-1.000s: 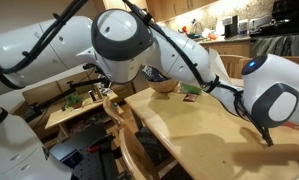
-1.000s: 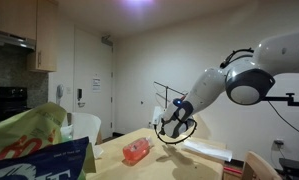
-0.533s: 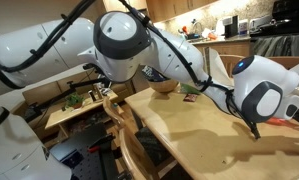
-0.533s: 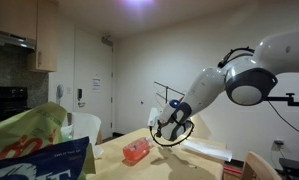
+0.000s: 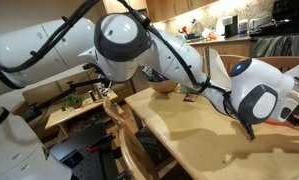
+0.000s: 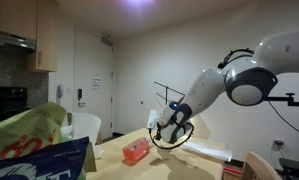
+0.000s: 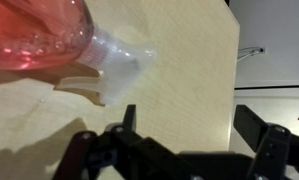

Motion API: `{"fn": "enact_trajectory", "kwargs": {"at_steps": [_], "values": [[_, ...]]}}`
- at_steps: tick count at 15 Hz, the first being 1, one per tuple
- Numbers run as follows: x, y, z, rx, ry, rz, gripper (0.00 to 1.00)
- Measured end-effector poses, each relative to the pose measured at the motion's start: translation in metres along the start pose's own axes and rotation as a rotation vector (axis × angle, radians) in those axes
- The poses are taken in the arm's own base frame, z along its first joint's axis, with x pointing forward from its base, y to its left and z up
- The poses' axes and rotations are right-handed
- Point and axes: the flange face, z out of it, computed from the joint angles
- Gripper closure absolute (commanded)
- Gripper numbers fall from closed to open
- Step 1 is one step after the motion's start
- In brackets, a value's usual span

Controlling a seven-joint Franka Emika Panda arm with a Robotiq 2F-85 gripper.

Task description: Move the piece of tissue at the right to the left

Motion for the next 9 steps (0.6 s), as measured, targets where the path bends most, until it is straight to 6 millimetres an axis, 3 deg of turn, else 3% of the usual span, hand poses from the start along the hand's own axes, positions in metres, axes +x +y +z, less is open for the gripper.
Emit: {"fn": "enact_trajectory", "kwargs": {"at_steps": [9], "values": [[0.009, -0.020, -0.002, 0.048, 0.010, 0.022, 0.00]]}}
